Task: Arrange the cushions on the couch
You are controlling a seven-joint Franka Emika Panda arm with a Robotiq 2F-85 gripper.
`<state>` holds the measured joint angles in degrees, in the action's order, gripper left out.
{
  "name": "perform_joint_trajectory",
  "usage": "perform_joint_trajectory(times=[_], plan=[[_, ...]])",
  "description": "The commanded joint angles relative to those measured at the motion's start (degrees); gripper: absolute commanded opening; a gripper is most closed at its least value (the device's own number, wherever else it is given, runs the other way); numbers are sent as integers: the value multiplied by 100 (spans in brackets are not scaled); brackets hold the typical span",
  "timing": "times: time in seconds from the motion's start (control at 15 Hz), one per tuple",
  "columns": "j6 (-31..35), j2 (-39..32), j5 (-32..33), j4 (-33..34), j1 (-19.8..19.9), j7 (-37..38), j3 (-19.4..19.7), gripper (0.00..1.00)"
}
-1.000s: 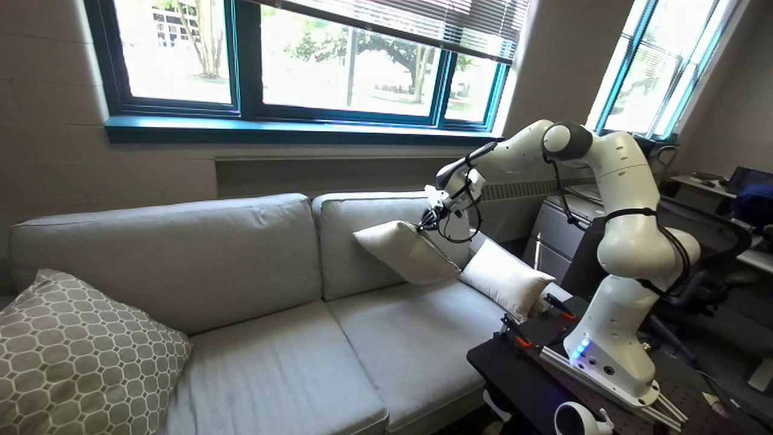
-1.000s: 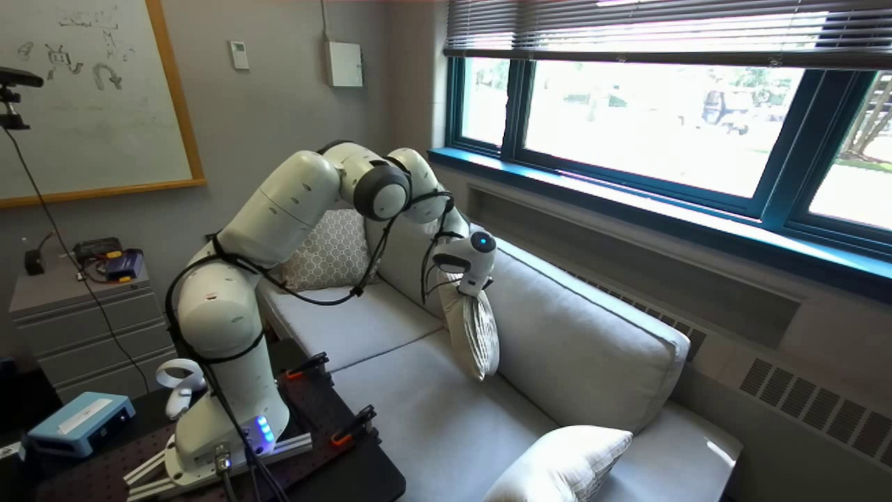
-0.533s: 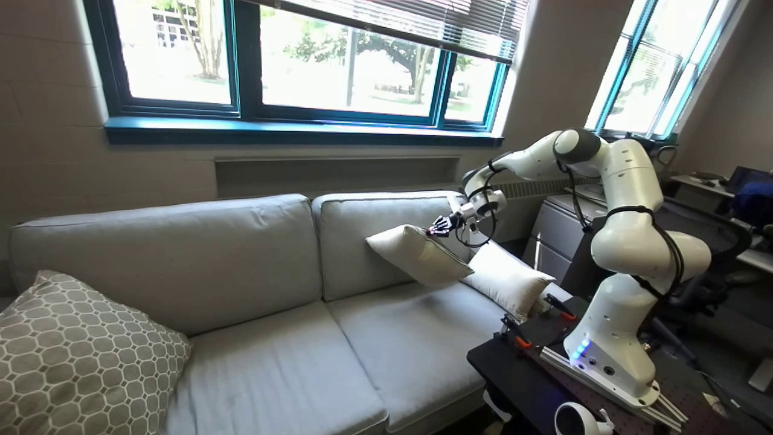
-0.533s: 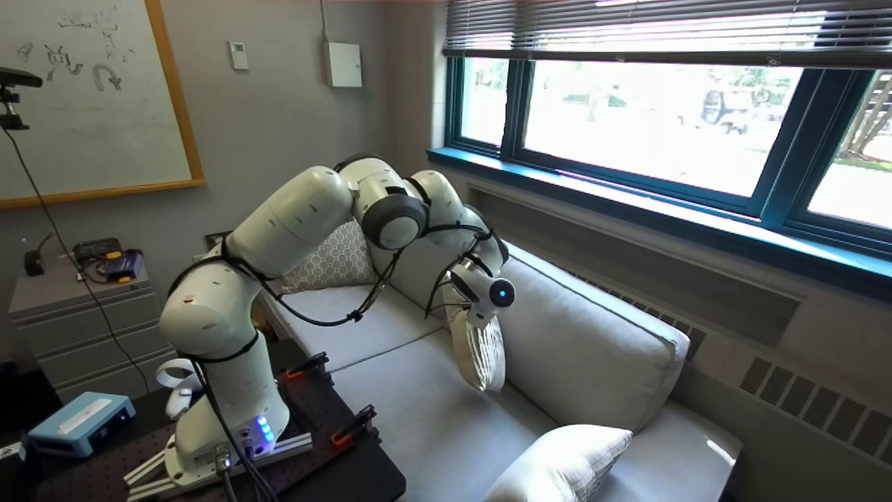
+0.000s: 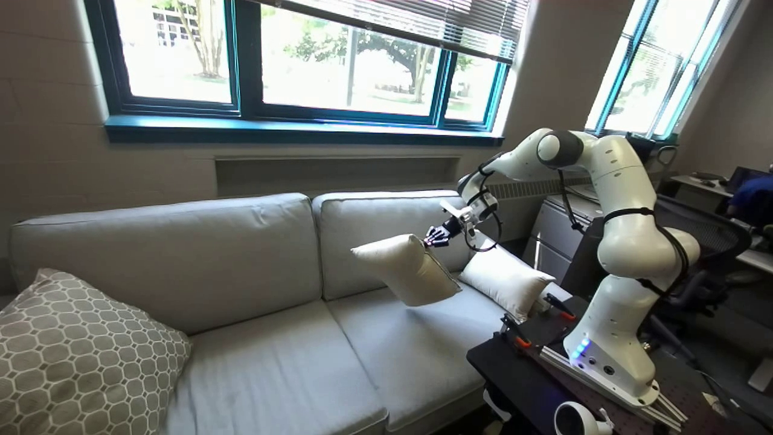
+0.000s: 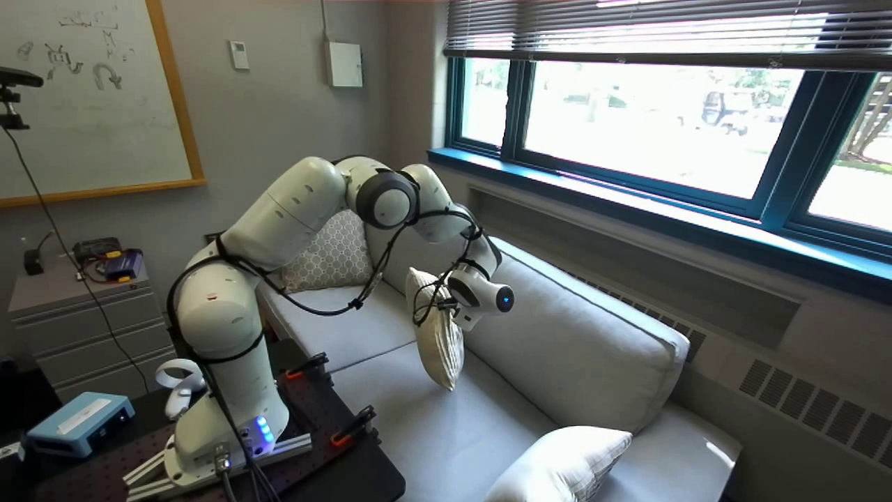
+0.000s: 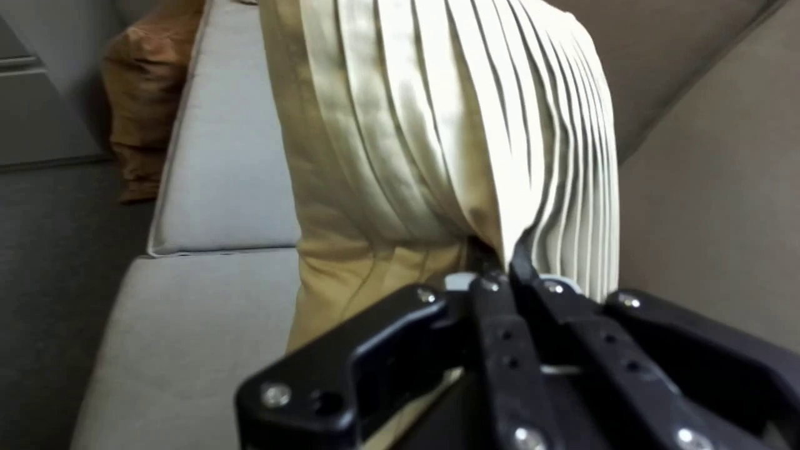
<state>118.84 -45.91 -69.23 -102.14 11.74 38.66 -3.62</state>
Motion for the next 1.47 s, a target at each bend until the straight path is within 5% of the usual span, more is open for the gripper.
perform_joint_trajectory(times=[0.0, 0.6, 1.13, 1.4], plan=[[-927, -184, 175, -43, -146, 388, 472, 1], [-1664, -848, -595, -1016, 280, 179, 1211, 1], [-767, 380, -2585, -3515, 75, -4, 1738, 1], [428, 1451, -4148, -4510, -489, 228, 1499, 1]])
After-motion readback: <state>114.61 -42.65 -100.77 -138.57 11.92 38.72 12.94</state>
